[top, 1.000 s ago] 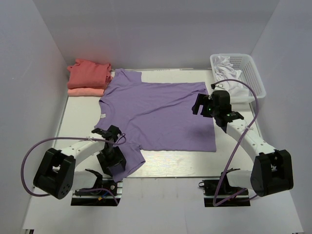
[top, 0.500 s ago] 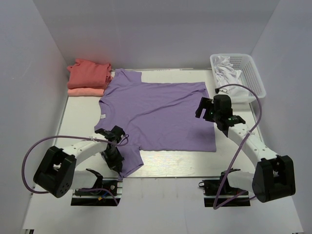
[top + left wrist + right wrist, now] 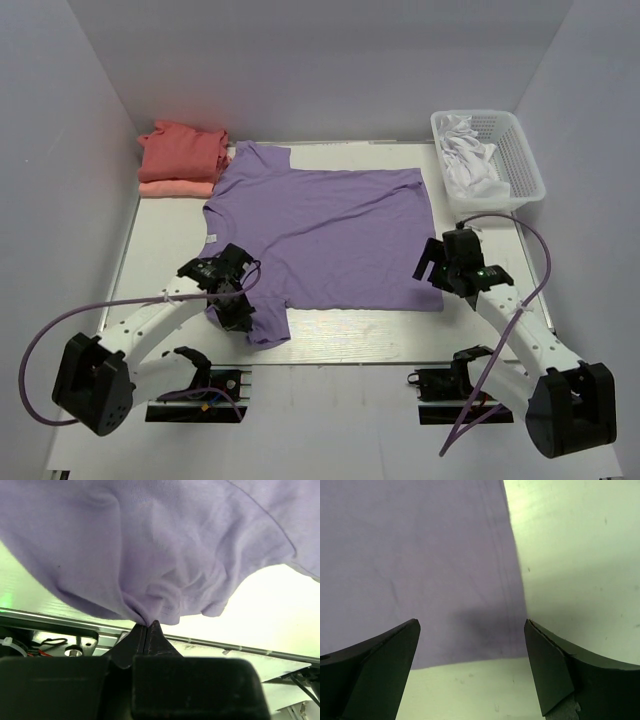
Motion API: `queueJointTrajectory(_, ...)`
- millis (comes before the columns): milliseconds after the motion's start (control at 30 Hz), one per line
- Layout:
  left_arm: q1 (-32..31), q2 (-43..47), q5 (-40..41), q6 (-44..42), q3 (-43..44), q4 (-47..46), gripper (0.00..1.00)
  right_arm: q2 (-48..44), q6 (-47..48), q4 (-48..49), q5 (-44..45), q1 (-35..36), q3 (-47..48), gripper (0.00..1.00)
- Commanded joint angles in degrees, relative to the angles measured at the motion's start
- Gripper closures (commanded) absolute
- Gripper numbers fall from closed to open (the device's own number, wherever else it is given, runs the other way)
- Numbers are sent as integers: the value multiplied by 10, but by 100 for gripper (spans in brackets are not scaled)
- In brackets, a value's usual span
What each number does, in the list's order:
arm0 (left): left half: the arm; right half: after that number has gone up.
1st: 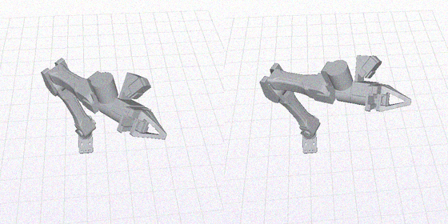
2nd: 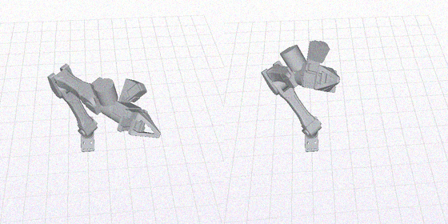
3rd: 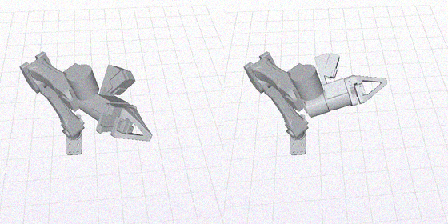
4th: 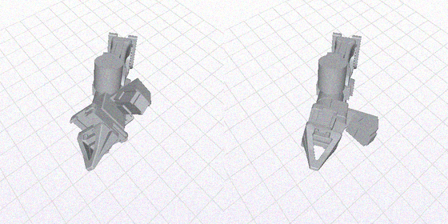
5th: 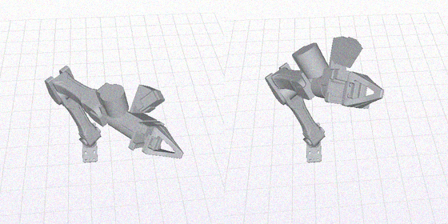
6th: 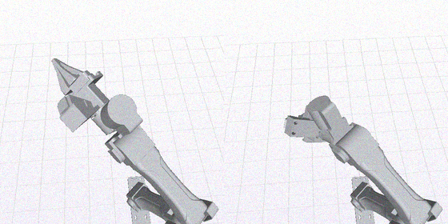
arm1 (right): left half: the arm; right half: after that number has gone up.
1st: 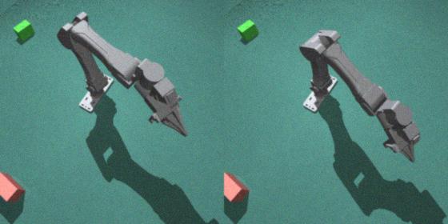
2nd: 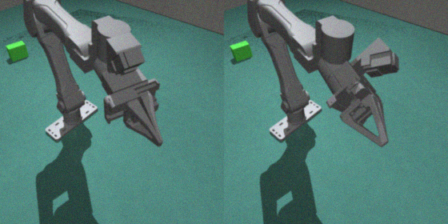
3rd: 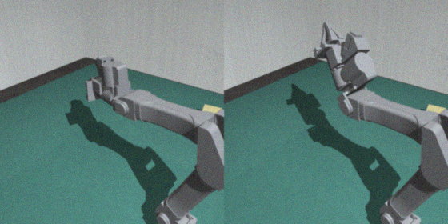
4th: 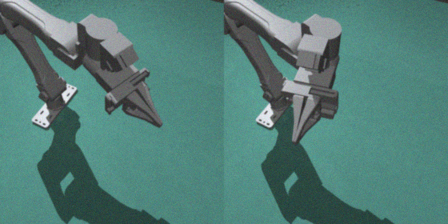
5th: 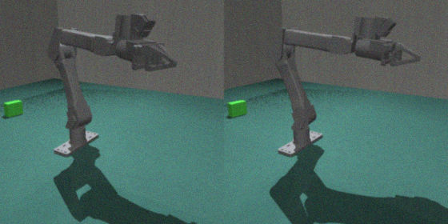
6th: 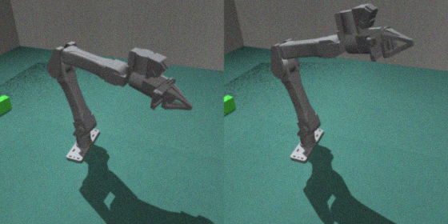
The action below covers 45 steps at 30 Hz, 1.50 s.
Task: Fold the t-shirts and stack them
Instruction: Grap the side of the flattened tshirt closest away from the robot with both arms
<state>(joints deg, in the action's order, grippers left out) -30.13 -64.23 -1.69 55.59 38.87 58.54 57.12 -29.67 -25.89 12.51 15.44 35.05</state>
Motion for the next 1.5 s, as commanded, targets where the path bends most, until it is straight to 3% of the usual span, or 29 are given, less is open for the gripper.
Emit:
queueJointTrajectory(0, -2, 40, 21, -7, 2, 14, 100, -16, -46, -44, -1, -2, -40, 10)
queueJointTrajectory(33, -2, 46, 21, -7, 2, 14, 100, -15, -49, -33, -10, -1, -55, 10)
queueJointTrajectory(167, -2, 52, 9, -7, -12, 14, 100, -7, -60, 1, -42, -4, -81, 27)
queueJointTrajectory(367, -2, 52, 9, -7, -12, 9, 100, 11, -65, 0, -17, -8, -105, 27)
queueJointTrajectory(533, -2, 52, 4, -7, -17, 3, 100, 15, -68, -2, -11, -15, -107, 32)
queueJointTrajectory(933, -2, 40, 4, -13, -1, 14, 100, 3, -77, -73, -3, -18, -71, 25)
queueJointTrajectory(1267, -2, 18, 4, -18, 11, 9, 100, 46, -82, -31, -40, -18, -86, 28)
queueJointTrajectory(1300, -2, 18, 9, -18, 11, 9, 100, 49, -83, -31, -42, -18, -88, 32)
queueJointTrajectory(1400, -2, 23, 9, -18, 11, 9, 100, 52, -77, -40, -54, -18, -97, 60)
queueJointTrajectory(1433, -2, 24, 3, -23, 16, 9, 100, 47, -79, -41, -54, -19, -98, 85)
queueJointTrajectory(1467, -2, 24, 3, -23, 16, 9, 100, 42, -84, -45, -60, -19, -101, 94)
